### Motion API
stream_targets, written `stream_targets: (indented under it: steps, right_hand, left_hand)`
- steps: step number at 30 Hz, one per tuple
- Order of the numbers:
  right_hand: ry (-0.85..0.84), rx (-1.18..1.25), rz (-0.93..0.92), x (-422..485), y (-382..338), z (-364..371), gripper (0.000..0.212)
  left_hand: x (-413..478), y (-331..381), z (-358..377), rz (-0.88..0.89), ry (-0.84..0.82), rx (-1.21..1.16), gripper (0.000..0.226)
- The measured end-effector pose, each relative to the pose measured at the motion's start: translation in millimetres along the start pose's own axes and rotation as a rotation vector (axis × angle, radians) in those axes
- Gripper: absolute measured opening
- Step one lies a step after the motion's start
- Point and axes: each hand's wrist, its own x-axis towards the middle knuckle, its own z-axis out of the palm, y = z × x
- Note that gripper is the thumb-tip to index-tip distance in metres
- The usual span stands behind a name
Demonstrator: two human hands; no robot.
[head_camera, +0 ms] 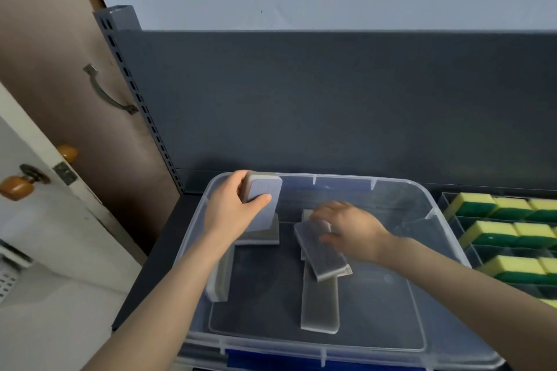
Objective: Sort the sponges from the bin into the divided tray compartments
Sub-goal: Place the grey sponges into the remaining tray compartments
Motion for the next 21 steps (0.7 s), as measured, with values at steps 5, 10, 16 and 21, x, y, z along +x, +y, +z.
stream_targets:
  steps: [5,10,16,21]
  right_hand:
    - [-0.336,-0.003,0.034,29,-8,6,0.055]
    - [-0.255,0.062,0.130,25,-9,10,0.055]
    - [-0.066,0.229,0.202,-4,-5,-1,0.056]
    - [0.228,0.277,0.255,-38,-2,-30,0.053]
  left_hand:
    - [-3,1,-1,-0.006,-0.007,0.014,0.047]
    - [-5,3,-2,-0.001,-0.043,0.043,0.050]
    - [-10,9,-1,0.018,-0.088,0.072,0.039]
    - [-15,23,-1,0.097,-0.188,0.005,0.037]
